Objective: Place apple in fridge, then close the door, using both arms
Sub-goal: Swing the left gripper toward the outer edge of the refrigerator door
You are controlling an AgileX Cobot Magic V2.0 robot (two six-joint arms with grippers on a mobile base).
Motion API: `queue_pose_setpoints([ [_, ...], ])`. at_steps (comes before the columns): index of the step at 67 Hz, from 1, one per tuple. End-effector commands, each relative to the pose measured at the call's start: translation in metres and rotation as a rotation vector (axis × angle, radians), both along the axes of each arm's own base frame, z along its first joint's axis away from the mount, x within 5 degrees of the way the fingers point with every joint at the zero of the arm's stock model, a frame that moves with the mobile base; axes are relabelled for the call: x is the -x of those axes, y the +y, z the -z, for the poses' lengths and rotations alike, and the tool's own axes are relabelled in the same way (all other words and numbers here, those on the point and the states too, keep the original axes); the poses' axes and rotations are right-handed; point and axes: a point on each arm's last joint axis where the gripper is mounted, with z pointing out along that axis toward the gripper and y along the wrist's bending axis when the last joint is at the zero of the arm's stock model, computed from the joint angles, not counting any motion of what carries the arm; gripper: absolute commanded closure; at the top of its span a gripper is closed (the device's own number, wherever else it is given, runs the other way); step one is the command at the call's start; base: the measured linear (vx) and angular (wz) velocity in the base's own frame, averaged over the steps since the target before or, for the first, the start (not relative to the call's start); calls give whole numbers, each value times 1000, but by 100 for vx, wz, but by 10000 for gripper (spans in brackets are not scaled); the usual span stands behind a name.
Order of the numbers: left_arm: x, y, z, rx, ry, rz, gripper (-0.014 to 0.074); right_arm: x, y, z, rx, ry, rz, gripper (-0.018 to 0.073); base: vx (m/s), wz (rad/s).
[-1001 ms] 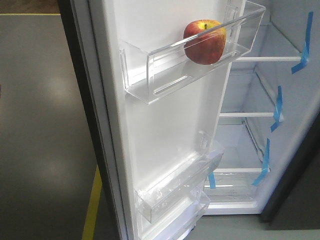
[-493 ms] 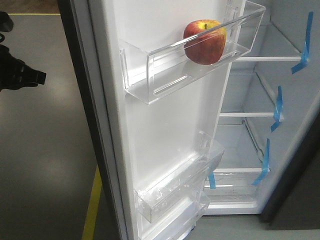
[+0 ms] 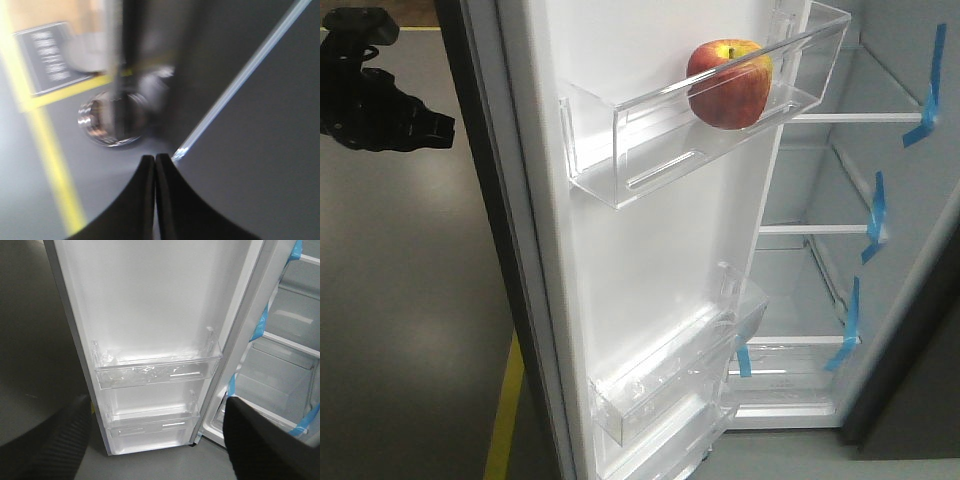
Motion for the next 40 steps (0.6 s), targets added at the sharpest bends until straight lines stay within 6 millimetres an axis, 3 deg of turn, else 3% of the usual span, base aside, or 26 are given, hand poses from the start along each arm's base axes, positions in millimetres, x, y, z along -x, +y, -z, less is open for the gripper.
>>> queue_pose_setpoints([
  [1, 3, -9, -31, 98, -107, 12, 602, -3, 1, -11, -22, -74, -1, 39, 0, 0],
  [18, -1, -35, -24, 98, -125, 75, 602, -2, 1, -11, -26, -72, -3, 39, 0, 0],
  [40, 9, -68, -24, 96, -98, 212, 602, -2, 1, -11, -26, -72, -3, 39, 0, 0],
])
